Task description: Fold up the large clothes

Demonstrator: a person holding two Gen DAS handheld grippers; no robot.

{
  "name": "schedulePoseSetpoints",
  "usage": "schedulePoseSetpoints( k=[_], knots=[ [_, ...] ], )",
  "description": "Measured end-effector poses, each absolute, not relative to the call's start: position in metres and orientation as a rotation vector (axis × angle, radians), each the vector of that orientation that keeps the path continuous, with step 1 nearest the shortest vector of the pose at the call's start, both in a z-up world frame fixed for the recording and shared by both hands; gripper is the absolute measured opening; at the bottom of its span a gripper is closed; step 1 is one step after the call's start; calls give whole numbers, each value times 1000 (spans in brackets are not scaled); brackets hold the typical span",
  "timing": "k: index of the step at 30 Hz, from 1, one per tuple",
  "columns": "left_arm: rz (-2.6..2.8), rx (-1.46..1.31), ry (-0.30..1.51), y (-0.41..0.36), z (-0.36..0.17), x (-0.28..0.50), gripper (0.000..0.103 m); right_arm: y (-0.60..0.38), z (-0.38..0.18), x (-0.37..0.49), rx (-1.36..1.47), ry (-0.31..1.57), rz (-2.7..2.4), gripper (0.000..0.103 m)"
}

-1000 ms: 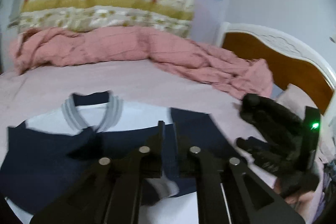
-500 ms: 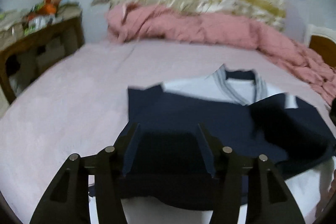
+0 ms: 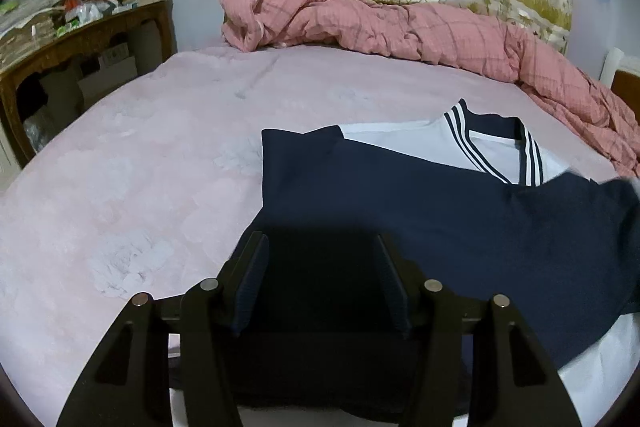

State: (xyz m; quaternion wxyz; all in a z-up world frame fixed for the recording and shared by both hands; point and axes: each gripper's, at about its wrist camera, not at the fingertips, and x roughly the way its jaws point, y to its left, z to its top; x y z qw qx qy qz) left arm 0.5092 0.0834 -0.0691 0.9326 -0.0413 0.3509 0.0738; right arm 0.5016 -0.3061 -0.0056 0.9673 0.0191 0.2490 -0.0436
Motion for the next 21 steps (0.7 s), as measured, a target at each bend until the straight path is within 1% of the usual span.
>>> schedulePoseSetpoints(
  k=[2, 4, 5, 8, 10, 12, 13, 18, 20, 21],
  knots=[
    [161, -73, 733, 82, -71, 512, 54, -326, -3, 510, 23, 520, -115, 4],
    [176, -66, 753, 82, -74, 515, 54, -343, -21, 522, 36, 573, -146, 4],
    [177, -64, 761, 82, -76, 516, 54, -350, -36, 533, 48, 634, -163, 4],
    [187, -55, 777, 82, -79, 518, 59, -352, -62, 549, 37, 737, -176, 4],
    [188, -54, 779, 82, -80, 517, 63, -347, -63, 550, 7, 745, -198, 4],
    [195, -52, 784, 82, -80, 518, 74, -348, -58, 546, 14, 724, -211, 4],
    [200, -52, 786, 82, -80, 518, 76, -347, -56, 544, 9, 717, -210, 4],
    [159, -47, 736, 79, -69, 509, 78, -348, -50, 529, 12, 732, -196, 5],
    [158, -31, 695, 76, -60, 503, 80, -348, -39, 520, 56, 699, -153, 10],
    [153, -25, 667, 74, -54, 499, 81, -349, -32, 513, 83, 679, -140, 21]
  ],
)
